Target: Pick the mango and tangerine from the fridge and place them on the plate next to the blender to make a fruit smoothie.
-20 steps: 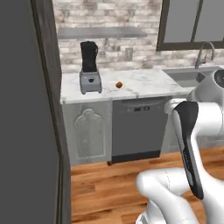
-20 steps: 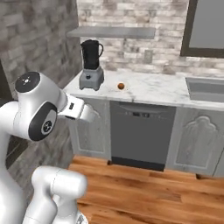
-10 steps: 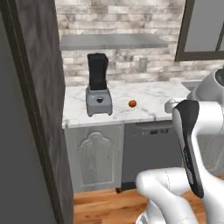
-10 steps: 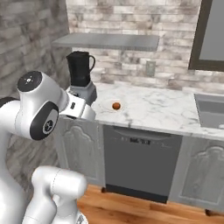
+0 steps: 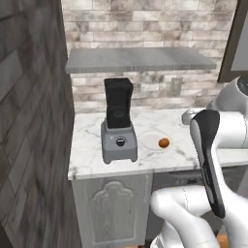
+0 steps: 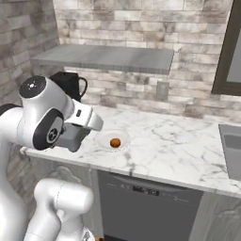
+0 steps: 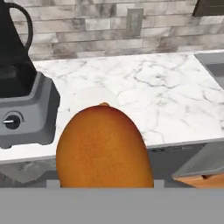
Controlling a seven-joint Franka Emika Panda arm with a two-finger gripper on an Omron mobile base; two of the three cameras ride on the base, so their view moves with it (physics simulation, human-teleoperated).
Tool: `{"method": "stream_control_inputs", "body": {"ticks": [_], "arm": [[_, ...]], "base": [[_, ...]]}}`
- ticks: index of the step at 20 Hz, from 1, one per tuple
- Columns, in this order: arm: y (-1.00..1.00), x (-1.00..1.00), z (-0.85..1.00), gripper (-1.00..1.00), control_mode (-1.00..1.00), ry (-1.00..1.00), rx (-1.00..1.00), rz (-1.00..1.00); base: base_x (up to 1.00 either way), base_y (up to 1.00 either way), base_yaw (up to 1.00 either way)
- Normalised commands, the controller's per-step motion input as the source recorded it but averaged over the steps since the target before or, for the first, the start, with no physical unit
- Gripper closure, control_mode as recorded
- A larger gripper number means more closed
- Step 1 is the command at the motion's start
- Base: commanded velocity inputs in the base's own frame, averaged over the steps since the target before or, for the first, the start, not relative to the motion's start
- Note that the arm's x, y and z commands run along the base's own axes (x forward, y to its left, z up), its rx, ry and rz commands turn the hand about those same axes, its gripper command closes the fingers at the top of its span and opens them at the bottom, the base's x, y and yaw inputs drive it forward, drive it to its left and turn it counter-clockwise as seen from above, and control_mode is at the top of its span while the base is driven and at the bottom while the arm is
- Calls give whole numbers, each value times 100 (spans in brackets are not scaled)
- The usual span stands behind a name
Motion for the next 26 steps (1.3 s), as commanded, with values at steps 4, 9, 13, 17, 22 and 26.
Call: {"method": "stream_control_inputs", "body": {"ticks": [4,9,13,17,22,26], "arm": [[0,54,-15,100,-100,43,0,11],[0,80,-38,100,-100,51,0,14],[0,70,-59,100,-100,30,0,11],[0,66,-95,100,-100,11,4,9],[0,61,-73,100,-100,2,2,9],[0,63,-60,100,-100,0,1,7]], "base": [[0,0,0],[0,0,0],[0,0,0],[0,0,0],[0,0,0],[0,0,0]]}}
